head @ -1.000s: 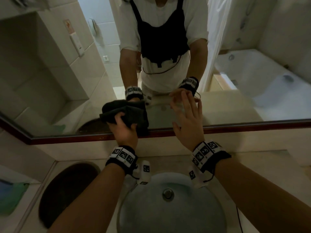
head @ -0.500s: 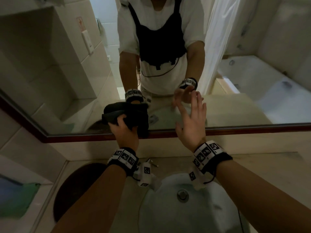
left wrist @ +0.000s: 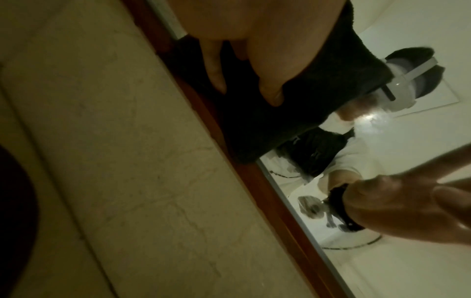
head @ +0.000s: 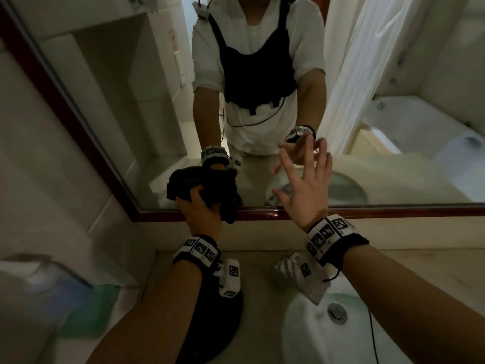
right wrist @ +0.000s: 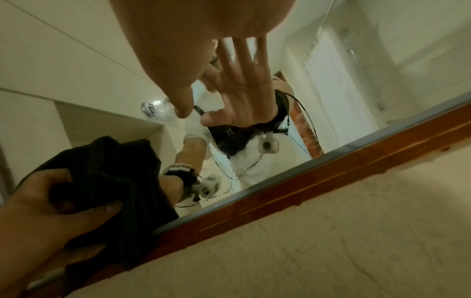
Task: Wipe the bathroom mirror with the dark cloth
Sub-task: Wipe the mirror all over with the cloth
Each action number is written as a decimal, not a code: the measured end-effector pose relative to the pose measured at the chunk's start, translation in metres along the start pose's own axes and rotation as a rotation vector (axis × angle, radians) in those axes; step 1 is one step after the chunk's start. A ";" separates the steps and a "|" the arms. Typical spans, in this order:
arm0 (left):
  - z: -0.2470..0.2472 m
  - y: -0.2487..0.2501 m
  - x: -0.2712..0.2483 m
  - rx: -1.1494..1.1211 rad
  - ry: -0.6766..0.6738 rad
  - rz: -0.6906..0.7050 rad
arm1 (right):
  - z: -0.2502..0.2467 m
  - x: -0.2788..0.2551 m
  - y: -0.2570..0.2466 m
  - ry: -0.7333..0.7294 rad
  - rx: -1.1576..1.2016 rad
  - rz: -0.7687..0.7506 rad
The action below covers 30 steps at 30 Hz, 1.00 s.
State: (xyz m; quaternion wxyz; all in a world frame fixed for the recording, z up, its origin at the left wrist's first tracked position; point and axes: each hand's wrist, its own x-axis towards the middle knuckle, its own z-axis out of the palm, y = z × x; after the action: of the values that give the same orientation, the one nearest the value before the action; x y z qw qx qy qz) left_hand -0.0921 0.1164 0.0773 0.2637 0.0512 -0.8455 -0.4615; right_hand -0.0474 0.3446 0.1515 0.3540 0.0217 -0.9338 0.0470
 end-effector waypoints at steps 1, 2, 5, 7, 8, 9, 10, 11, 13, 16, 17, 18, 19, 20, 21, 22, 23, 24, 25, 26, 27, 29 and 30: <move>-0.006 -0.004 0.004 0.006 0.001 -0.001 | 0.003 0.001 -0.003 -0.001 -0.005 0.016; -0.012 -0.008 0.008 0.008 0.001 0.004 | 0.006 0.001 -0.007 -0.002 -0.010 0.032; -0.024 -0.024 0.019 0.026 -0.010 0.015 | 0.015 0.002 -0.012 -0.023 -0.045 0.069; -0.031 -0.035 0.025 0.039 -0.015 -0.003 | 0.020 0.003 -0.012 -0.023 -0.050 0.072; -0.036 -0.039 0.029 0.045 -0.006 -0.012 | 0.022 0.003 -0.011 -0.019 -0.049 0.071; -0.041 -0.044 0.032 0.052 0.009 -0.018 | 0.025 0.003 -0.009 -0.013 -0.050 0.069; -0.047 -0.048 0.036 0.062 0.028 -0.018 | 0.027 0.003 -0.009 -0.009 -0.054 0.069; -0.052 -0.051 0.039 0.070 0.048 -0.013 | 0.029 0.003 -0.008 -0.009 -0.059 0.069; -0.064 -0.057 0.045 0.089 0.091 0.001 | 0.032 0.003 -0.007 -0.012 -0.062 0.071; -0.075 -0.062 0.052 0.098 0.128 -0.009 | 0.034 0.003 -0.007 -0.023 -0.060 0.070; -0.079 -0.063 0.055 0.103 0.133 -0.023 | 0.034 0.003 -0.006 -0.027 -0.058 0.068; -0.081 -0.065 0.057 0.115 0.130 -0.044 | 0.034 0.002 -0.006 -0.027 -0.055 0.063; -0.084 -0.067 0.058 0.130 0.120 -0.065 | 0.034 0.002 -0.005 -0.024 -0.053 0.059; -0.086 -0.068 0.060 0.145 0.113 -0.075 | 0.035 0.002 -0.005 -0.018 -0.053 0.055; -0.088 -0.070 0.061 0.164 0.111 -0.075 | 0.035 0.002 -0.004 -0.011 -0.055 0.051; -0.089 -0.072 0.062 0.186 0.107 -0.074 | 0.035 0.002 -0.004 -0.004 -0.058 0.047; -0.088 -0.074 0.063 0.204 0.100 -0.079 | 0.036 0.002 -0.003 0.000 -0.061 0.042; -0.088 -0.073 0.062 0.217 0.091 -0.093 | 0.036 0.002 -0.002 0.003 -0.064 0.036; -0.087 -0.074 0.062 0.223 0.084 -0.102 | 0.037 0.002 -0.001 0.006 -0.065 0.030; -0.087 -0.072 0.061 0.230 0.081 -0.106 | 0.037 0.002 -0.001 0.008 -0.067 0.025; -0.086 -0.070 0.060 0.239 0.083 -0.109 | 0.037 0.002 0.000 0.010 -0.068 0.021; -0.089 -0.063 0.060 0.283 0.070 -0.151 | 0.037 0.002 0.001 0.017 -0.068 0.015; -0.090 -0.060 0.060 0.308 0.049 -0.188 | 0.037 0.002 0.001 0.021 -0.070 0.013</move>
State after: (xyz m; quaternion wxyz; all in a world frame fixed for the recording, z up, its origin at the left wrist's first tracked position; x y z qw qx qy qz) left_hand -0.1082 -0.0055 0.0923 0.2290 0.1808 -0.8910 -0.3478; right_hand -0.0738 0.3420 0.1253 0.3642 0.0027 -0.9312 0.0168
